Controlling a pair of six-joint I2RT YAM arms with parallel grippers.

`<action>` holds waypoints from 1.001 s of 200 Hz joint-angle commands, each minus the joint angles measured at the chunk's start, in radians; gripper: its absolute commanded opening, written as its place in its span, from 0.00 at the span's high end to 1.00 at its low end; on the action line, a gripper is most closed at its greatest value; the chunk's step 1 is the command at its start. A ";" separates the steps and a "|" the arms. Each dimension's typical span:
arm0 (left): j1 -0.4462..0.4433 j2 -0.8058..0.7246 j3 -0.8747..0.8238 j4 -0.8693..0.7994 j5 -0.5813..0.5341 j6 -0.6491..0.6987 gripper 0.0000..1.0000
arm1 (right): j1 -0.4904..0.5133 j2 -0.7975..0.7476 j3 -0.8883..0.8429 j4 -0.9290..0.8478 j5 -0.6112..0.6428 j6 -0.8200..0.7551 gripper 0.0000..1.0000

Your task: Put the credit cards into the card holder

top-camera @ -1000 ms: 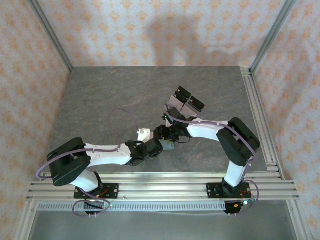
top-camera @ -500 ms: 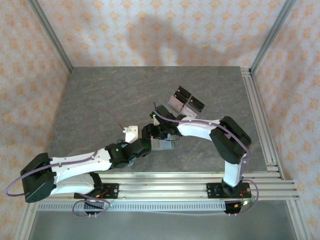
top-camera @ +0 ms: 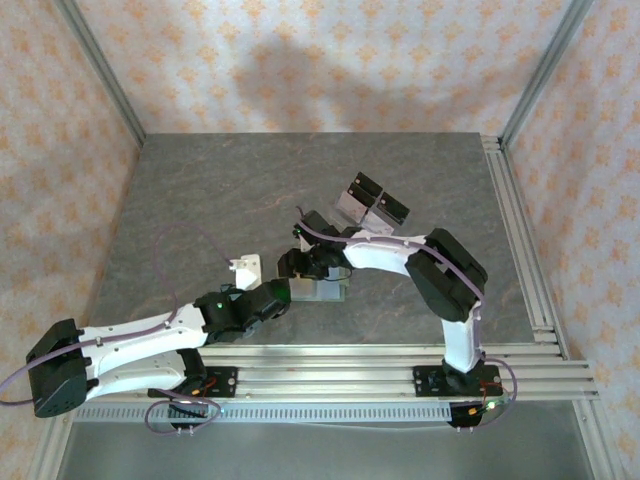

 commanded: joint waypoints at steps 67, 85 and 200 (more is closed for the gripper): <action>0.137 0.217 0.056 0.117 0.131 0.126 0.00 | -0.263 -0.317 0.082 -0.417 0.251 -0.304 0.44; 0.162 0.274 0.086 0.131 0.157 0.160 0.00 | -0.303 -0.315 0.096 -0.494 0.354 -0.392 0.45; 0.210 0.415 0.170 0.129 0.195 0.199 0.00 | -0.373 -0.100 0.241 -0.591 0.667 -0.594 0.55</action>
